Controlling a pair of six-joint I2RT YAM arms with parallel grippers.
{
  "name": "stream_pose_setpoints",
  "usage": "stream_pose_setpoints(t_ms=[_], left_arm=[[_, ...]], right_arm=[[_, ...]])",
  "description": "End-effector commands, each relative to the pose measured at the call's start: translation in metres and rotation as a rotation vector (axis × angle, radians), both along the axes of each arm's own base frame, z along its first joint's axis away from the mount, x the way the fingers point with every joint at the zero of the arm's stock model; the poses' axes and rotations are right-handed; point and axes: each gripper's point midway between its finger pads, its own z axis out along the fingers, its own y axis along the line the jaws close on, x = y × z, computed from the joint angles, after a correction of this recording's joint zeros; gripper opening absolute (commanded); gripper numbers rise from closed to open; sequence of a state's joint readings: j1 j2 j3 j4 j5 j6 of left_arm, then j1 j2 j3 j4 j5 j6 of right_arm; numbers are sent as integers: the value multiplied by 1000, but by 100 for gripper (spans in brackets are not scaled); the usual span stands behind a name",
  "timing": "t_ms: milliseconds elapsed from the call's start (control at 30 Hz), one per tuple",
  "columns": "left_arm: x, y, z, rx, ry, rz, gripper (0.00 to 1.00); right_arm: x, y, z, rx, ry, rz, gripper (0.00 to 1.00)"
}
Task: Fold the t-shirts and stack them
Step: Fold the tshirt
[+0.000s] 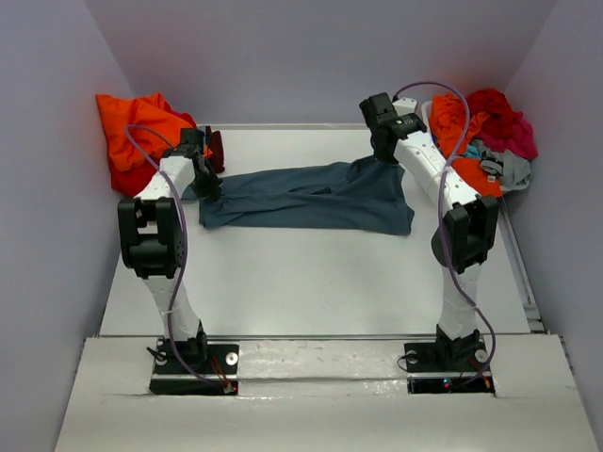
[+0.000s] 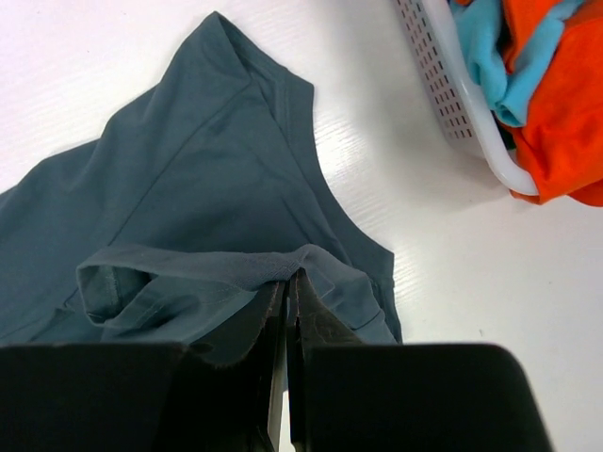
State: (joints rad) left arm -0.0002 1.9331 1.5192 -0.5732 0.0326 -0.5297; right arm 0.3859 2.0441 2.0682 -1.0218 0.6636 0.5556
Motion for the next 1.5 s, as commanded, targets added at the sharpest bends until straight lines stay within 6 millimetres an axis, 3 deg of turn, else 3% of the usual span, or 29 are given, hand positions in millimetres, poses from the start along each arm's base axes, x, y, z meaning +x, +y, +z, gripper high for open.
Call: stream_pose_setpoints(t_ms=[0,400,800,933,967,1033,1067,1267,1467], left_arm=[[3,3,8,20,-22,10,6],[3,9,5,45,-26,49,9],[6,9,10,39,-59,64,44],[6,10,12,45,-61,67,68],[5,11,12,47,-61,69,70],[5,11,13,51,-64,69,71],[5,11,15,51,-69,69,71],[7,0,32,79,-96,18,71],[2,-31,47,140,-71,-135,71]], right_arm=[[19,0,11,14,-63,-8,7],[30,1,-18,10,-23,-10,7],[40,-1,-27,-1,-14,-16,12],[45,-4,-26,-3,-13,-19,35],[47,-4,-24,-2,-18,-18,47],[49,-4,-22,-6,-23,-18,59],[49,-5,-21,-14,-24,-16,75],[46,0,-10,20,-24,3,80],[9,10,-40,99,144,40,78]])
